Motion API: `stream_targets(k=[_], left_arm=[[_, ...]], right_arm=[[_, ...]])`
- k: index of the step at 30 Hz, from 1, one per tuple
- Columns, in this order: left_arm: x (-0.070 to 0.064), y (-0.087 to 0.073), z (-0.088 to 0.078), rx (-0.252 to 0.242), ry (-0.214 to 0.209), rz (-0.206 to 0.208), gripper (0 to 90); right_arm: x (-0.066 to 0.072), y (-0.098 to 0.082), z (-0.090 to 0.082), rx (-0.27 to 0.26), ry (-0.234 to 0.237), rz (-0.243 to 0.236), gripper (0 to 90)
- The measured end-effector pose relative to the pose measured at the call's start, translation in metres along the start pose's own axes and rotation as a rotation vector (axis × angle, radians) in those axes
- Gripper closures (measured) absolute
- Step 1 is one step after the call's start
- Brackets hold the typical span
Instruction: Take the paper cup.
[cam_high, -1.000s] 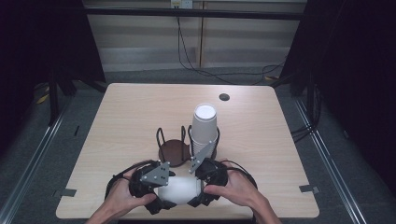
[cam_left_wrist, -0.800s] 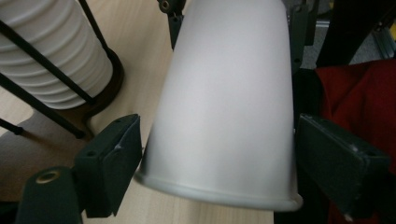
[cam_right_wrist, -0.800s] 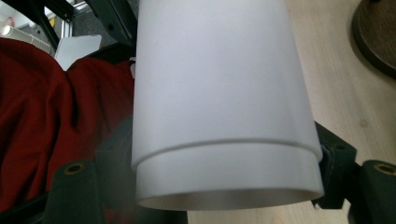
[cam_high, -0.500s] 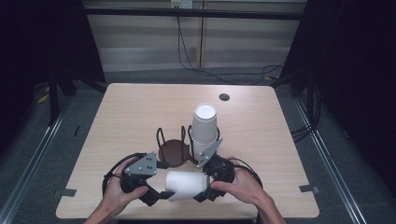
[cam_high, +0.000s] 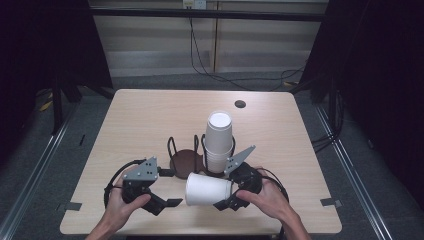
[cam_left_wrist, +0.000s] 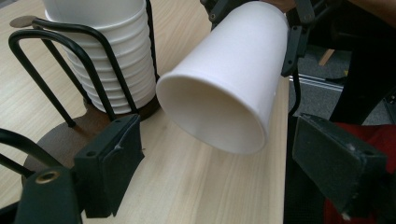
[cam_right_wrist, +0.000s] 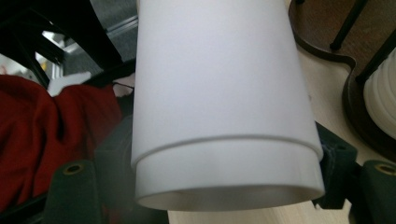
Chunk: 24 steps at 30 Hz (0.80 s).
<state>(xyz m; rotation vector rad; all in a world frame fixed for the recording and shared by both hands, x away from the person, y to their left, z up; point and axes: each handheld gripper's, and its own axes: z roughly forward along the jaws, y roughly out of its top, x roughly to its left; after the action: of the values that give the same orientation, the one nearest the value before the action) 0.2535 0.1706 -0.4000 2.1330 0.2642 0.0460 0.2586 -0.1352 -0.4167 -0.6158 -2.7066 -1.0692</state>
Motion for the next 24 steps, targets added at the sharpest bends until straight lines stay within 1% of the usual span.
stream_targets(k=[3,6,7,9,11,12,14,16,18,19,21,23,24], left_arm=[[0.001,-0.002,-0.005,-0.019,0.008,-0.011,15.7],[0.004,-0.006,-0.007,-0.045,0.001,-0.026,15.7],[0.004,-0.007,-0.007,-0.052,0.0,-0.029,15.7],[0.004,-0.008,-0.007,-0.065,-0.013,-0.033,15.7],[0.004,-0.008,-0.008,-0.085,-0.011,-0.025,15.7],[0.004,-0.008,-0.009,-0.088,-0.009,-0.025,15.7],[0.005,-0.007,-0.011,-0.096,-0.001,-0.036,15.7],[0.006,-0.008,-0.012,-0.116,-0.017,-0.049,15.7],[0.005,-0.008,-0.012,-0.132,-0.014,-0.044,15.7],[0.004,-0.008,-0.012,-0.138,-0.014,-0.042,15.7],[0.003,-0.007,-0.012,-0.146,-0.026,-0.04,15.7],[0.001,-0.007,-0.011,-0.151,-0.025,-0.031,15.7],[0.001,-0.006,-0.011,-0.154,-0.027,-0.034,15.7]], right_arm=[[-0.002,-0.003,-0.003,-0.035,0.01,0.021,25.7],[-0.004,-0.005,-0.007,-0.084,0.019,0.023,25.7],[-0.004,-0.006,-0.007,-0.092,0.025,0.023,25.6],[-0.004,-0.007,-0.008,-0.118,0.021,0.023,25.7],[-0.003,-0.007,-0.008,-0.137,0.014,0.014,25.7],[-0.003,-0.007,-0.009,-0.152,0.022,0.011,25.7],[-0.002,-0.006,-0.009,-0.174,0.022,-0.004,25.6],[-0.001,-0.007,-0.009,-0.195,0.044,-0.019,25.6],[0.0,-0.006,-0.01,-0.207,0.041,-0.029,25.7],[0.0,-0.006,-0.01,-0.212,0.047,-0.038,25.7],[0.001,-0.006,-0.01,-0.237,0.038,-0.048,25.6],[0.001,-0.006,-0.01,-0.262,0.032,-0.045,25.5],[0.001,-0.006,-0.01,-0.269,0.031,-0.043,25.5]])
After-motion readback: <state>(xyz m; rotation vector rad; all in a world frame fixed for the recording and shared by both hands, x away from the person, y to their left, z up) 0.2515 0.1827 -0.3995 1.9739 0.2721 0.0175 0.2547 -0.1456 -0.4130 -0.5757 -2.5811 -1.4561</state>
